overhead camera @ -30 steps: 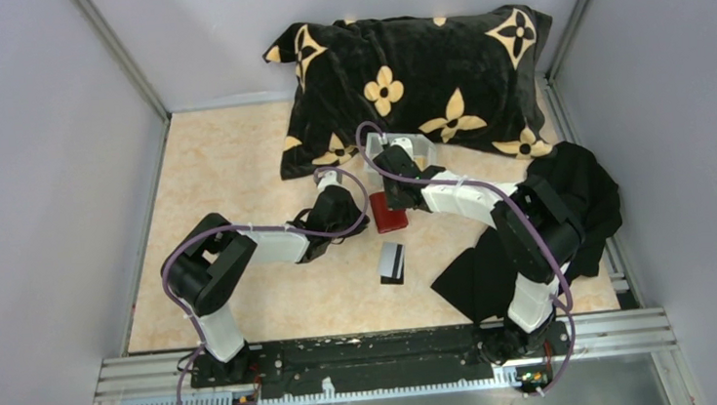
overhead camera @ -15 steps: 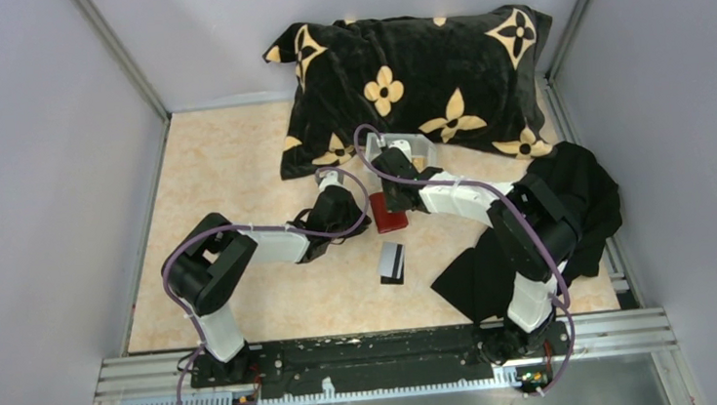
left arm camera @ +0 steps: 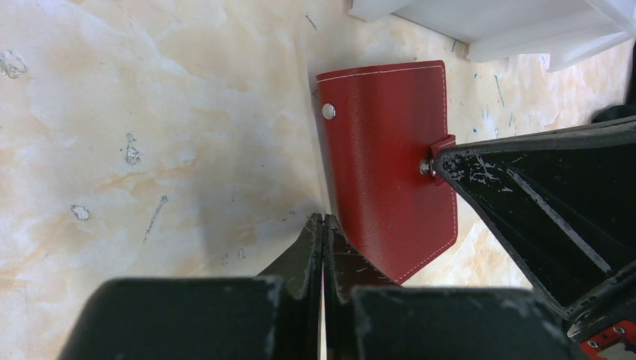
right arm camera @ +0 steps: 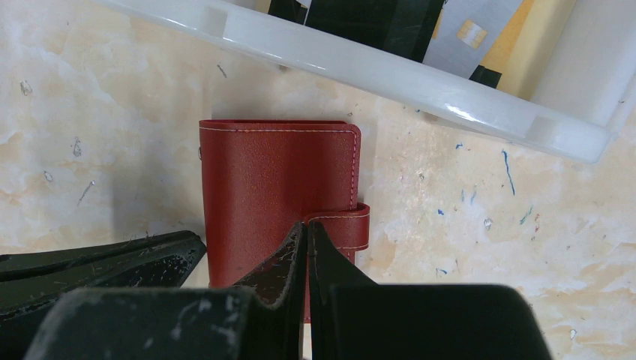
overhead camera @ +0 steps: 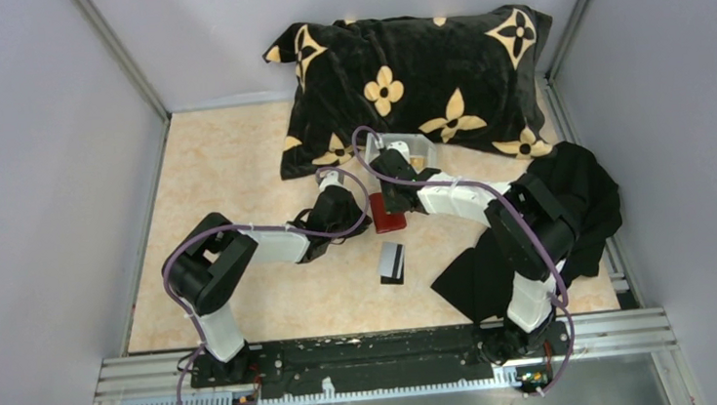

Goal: Put the credit cards into the card holder
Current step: Close the card holder at the center of the board.

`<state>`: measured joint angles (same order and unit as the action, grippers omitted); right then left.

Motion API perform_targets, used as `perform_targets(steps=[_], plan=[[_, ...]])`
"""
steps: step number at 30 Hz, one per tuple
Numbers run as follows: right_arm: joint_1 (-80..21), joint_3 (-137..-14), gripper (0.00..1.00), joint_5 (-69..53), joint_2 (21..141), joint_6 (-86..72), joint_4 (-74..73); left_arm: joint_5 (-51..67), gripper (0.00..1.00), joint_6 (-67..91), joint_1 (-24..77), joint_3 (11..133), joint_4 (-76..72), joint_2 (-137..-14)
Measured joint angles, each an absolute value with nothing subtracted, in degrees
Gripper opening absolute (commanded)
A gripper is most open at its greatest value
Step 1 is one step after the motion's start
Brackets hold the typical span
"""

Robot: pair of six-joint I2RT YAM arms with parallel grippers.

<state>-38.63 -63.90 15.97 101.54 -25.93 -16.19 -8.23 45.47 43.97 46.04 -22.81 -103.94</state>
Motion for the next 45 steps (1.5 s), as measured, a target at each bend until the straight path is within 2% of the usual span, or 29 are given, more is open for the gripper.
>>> perform_targets(steps=[31, 45], plan=[[-39.72, -66.32, 0.0, 17.56, 104.33, -25.58, -15.81, -7.4, 0.0, 45.39, 43.97, 46.26, -23.14, -104.25], [-41.52, -59.29, 0.0, 20.36, 102.35, -29.15, -6.13, -7.22, 0.0, 45.36, 44.01, 46.46, -23.07, -104.42]])
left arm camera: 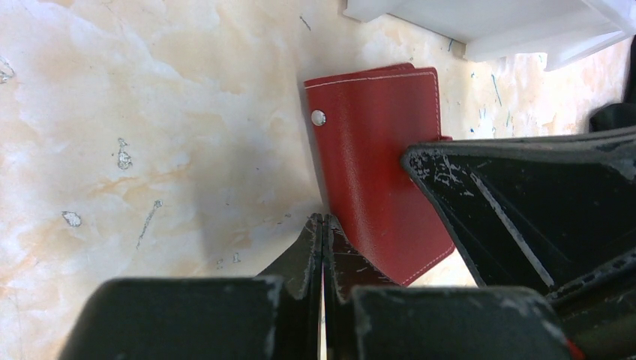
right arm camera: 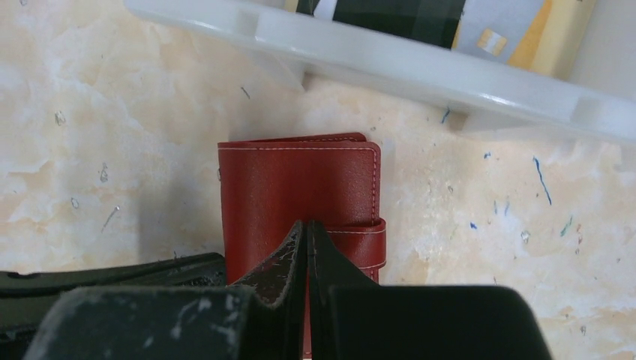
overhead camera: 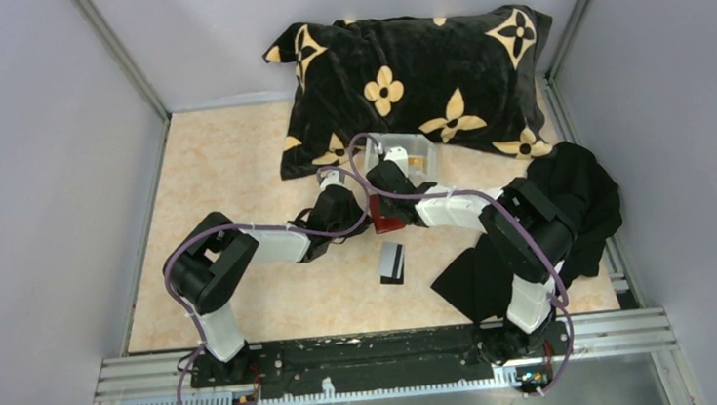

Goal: Put the credit cards into the card holder
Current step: Close the card holder at the center of the board.

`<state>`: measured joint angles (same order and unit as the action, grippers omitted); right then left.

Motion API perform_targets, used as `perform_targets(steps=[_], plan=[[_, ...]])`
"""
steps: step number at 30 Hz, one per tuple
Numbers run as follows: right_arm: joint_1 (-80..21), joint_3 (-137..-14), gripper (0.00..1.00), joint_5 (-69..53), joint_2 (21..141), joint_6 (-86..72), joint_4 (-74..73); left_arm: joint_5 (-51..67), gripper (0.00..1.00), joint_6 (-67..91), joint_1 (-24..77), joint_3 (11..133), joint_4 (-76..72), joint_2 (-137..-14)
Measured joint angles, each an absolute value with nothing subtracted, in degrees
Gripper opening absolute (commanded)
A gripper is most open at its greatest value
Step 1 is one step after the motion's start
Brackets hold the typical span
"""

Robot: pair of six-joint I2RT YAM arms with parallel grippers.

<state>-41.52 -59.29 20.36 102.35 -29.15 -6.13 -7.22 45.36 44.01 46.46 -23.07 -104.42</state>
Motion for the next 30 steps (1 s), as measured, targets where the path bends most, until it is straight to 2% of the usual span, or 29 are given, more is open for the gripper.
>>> perform_targets(steps=[17, 30], plan=[[-41.91, -48.31, 0.0, 21.63, 97.12, -38.3, 4.51, -8.05, 0.0, 45.12, 44.62, 47.22, -21.61, -104.4], [-41.85, -36.27, 0.0, 21.15, 97.32, -49.8, 26.35, -10.72, 0.0, 44.23, 46.39, 49.69, -16.21, -104.12]])
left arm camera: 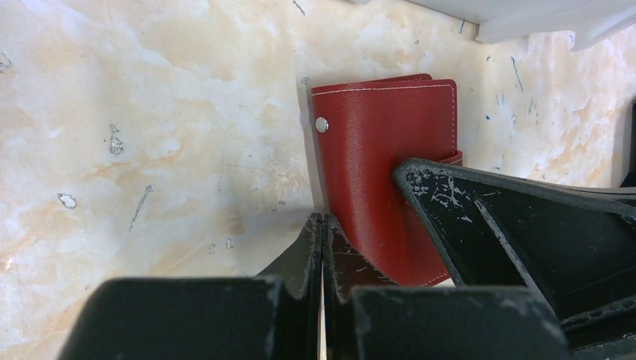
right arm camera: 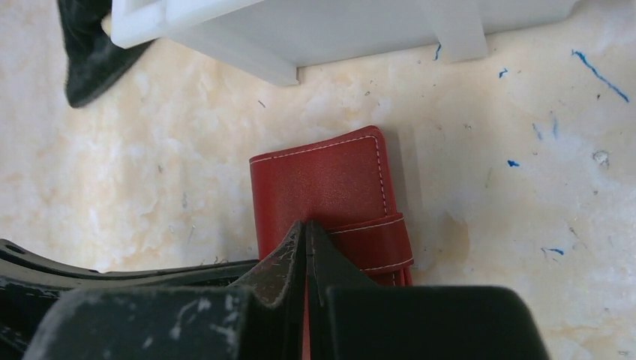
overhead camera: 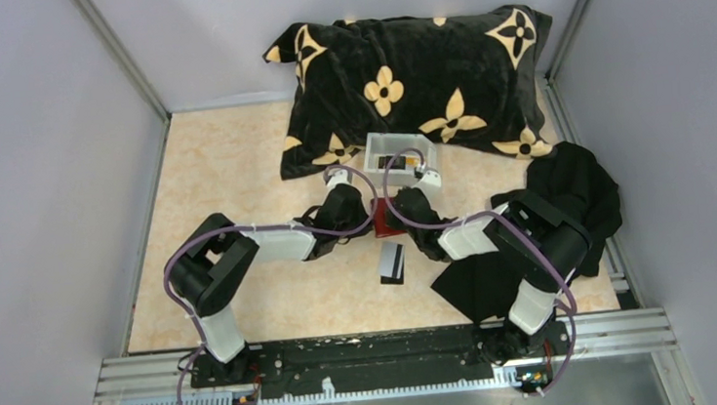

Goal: Put the credit cards into the card holder
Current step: Close the card holder at the center of the board.

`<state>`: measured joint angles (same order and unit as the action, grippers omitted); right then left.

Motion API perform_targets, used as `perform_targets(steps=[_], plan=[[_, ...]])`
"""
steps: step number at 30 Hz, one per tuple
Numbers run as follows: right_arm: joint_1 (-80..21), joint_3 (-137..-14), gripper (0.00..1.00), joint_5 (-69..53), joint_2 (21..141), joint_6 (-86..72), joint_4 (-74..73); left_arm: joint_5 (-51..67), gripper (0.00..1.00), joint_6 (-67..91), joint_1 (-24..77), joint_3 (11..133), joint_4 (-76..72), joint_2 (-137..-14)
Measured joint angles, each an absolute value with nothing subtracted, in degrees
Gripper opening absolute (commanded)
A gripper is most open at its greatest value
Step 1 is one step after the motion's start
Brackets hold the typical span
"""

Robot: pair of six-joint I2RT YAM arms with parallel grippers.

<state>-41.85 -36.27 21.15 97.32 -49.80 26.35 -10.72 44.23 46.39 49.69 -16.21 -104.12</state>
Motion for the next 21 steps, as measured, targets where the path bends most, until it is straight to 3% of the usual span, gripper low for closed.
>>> perform_targets(steps=[12, 21], plan=[[-36.07, -25.98, 0.0, 11.75, 101.43, -63.26, 48.82, -12.67, 0.0, 43.4, 48.47, 52.16, -10.57, -103.92], [-33.52, -24.53, 0.0, 7.16, 103.53, -68.71, 53.67, -13.08, 0.0, 41.23, 49.32, 55.02, -5.45, -103.92]])
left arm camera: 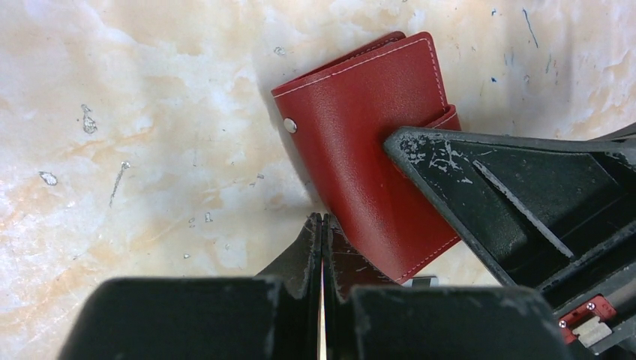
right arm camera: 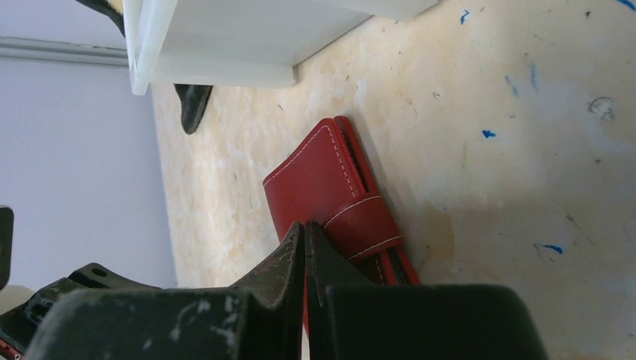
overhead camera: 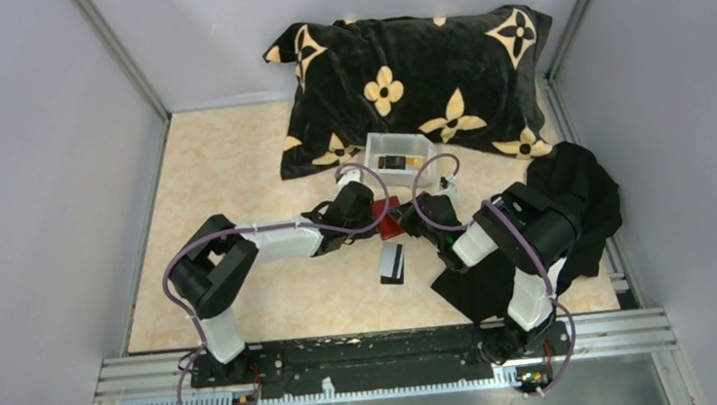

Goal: Put the credit cards into the card holder
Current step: Close the card holder at the center of the board.

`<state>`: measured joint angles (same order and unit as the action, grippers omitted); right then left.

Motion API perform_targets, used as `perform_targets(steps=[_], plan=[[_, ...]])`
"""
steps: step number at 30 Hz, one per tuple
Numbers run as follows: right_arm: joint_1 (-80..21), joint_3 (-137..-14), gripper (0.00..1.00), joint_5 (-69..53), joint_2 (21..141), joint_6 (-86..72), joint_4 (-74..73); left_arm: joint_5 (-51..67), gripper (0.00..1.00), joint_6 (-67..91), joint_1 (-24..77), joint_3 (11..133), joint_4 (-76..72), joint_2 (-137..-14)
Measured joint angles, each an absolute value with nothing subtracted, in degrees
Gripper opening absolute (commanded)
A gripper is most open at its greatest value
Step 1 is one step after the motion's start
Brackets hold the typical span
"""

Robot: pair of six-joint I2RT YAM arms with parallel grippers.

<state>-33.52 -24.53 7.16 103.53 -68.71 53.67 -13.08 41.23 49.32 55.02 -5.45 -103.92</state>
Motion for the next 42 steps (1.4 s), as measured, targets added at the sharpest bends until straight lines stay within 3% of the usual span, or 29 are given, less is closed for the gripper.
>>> perform_targets(steps=[20, 32, 42], plan=[[-32.38, -24.93, 0.0, 5.08, 104.05, -71.81, 53.15, -11.94, 0.0, 33.63, 50.15, 66.59, -7.77, -101.8], [-31.18, -24.8, 0.0, 5.48, 103.77, -73.52, 52.47, -3.77, 0.0, 36.58, 49.74, 67.0, -12.1, -111.48], [-30.96, -25.04, 0.0, 7.35, 101.54, -71.26, 49.45, -8.38, 0.0, 37.65, 51.05, 63.75, -14.28, -109.06]])
